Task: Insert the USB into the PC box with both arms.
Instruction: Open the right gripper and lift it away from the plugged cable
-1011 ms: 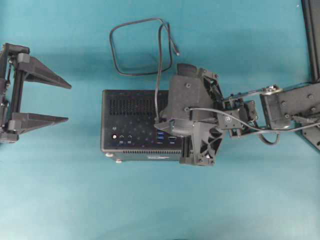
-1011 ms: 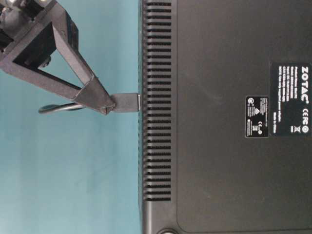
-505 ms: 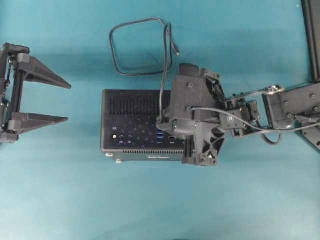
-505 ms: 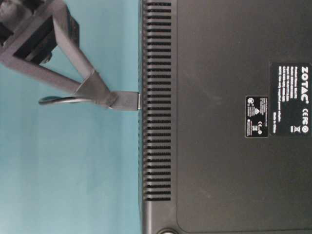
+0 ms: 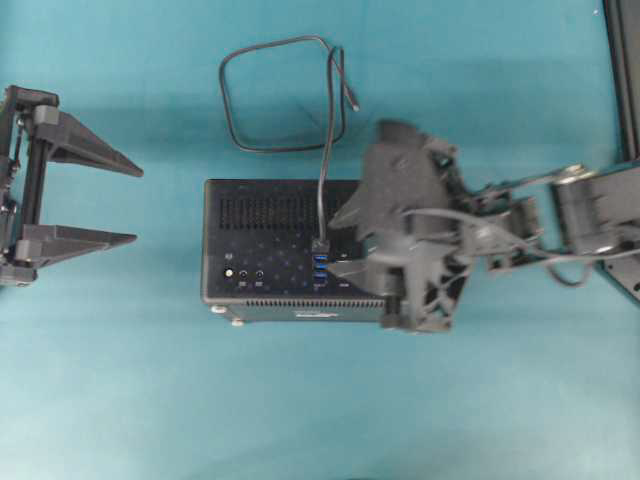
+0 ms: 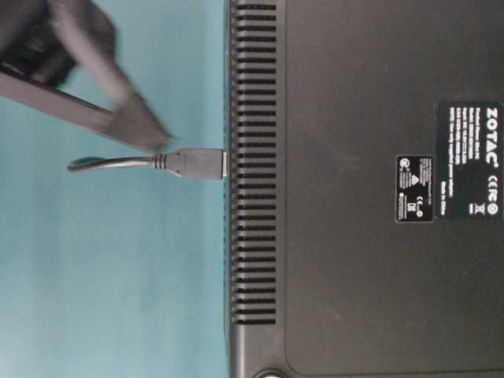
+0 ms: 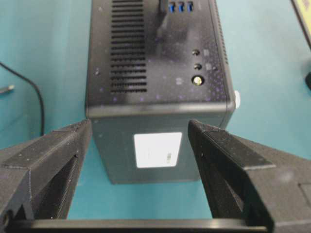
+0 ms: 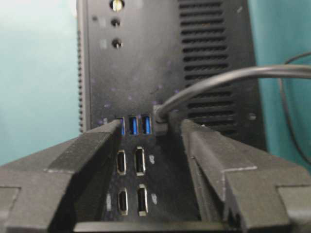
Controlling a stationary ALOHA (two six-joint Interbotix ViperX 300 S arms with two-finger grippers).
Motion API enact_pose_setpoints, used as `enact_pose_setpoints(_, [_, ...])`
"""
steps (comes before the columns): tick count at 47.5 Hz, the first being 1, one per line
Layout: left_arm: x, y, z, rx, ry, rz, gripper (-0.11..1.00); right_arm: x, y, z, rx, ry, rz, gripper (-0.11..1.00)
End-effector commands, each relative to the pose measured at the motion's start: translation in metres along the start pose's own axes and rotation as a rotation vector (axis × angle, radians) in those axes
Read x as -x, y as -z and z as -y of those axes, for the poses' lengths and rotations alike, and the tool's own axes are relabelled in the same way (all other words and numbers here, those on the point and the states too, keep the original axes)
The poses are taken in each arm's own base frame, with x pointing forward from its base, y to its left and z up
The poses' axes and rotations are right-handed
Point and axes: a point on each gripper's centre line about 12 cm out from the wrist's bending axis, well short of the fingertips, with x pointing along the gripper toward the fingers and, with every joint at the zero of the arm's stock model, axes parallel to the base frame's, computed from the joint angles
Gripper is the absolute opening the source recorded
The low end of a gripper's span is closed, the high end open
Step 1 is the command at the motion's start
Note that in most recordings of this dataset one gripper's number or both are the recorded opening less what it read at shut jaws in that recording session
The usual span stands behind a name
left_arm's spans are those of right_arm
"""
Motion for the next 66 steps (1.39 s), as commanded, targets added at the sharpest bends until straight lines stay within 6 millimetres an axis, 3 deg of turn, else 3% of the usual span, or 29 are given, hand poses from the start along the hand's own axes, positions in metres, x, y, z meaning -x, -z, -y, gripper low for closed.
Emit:
enact_pose_setpoints(1, [0.003, -0.010, 0.000, -0.005, 0.000, 0.032, 0.85, 0.018, -0.005, 0.004, -0.018, -0.001, 0.029, 0.63])
enact_pose_setpoints(47, [0.005, -0.013, 0.000, -0.011, -0.002, 0.097, 0.85, 0.068, 0.031, 0.019, -0.022, -0.027, 0.092, 0.63])
enact_pose_setpoints(66, [0.005, -0.013, 0.000, -0.019, -0.002, 0.110, 0.85, 0.076, 0.047, 0.021, -0.018, -0.077, 0.185, 0.63])
